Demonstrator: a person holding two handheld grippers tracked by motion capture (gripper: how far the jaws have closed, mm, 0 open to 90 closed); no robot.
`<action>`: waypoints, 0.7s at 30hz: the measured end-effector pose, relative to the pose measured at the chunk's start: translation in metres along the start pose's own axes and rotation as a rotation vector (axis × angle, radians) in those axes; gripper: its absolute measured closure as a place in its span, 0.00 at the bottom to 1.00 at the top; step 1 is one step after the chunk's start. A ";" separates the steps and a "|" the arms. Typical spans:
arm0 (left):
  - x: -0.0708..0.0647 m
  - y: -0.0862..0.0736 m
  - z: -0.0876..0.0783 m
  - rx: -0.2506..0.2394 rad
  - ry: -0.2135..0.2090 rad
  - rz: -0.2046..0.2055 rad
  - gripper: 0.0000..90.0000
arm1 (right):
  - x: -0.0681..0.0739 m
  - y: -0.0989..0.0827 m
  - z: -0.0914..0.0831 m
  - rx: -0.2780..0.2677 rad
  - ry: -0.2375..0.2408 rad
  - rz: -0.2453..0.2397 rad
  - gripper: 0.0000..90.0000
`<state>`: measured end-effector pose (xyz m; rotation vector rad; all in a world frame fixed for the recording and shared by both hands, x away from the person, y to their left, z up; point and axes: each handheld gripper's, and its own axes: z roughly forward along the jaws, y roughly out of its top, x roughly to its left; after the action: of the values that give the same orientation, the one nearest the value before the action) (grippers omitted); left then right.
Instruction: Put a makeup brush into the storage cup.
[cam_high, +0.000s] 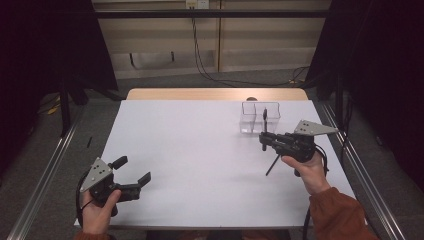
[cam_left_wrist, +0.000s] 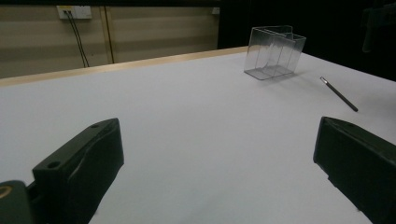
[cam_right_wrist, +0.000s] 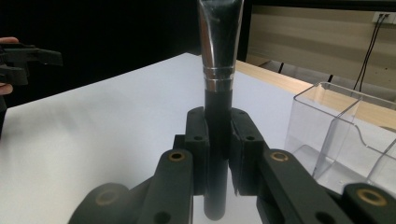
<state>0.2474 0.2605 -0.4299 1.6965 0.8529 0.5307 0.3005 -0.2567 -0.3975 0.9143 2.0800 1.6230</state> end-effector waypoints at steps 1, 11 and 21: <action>-0.001 0.000 0.001 0.000 -0.006 0.003 0.02 | -0.001 0.001 0.001 -0.002 -0.001 0.000 0.89; -0.002 -0.001 0.003 0.010 -0.012 -0.007 0.02 | -0.009 0.006 0.005 -0.004 -0.035 -0.009 0.89; -0.002 -0.001 0.003 0.009 -0.013 -0.012 0.02 | -0.036 0.021 0.001 -0.035 -0.121 0.013 0.89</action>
<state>0.2477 0.2572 -0.4314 1.6999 0.8566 0.5074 0.3329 -0.2775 -0.3819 0.9907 1.9624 1.5647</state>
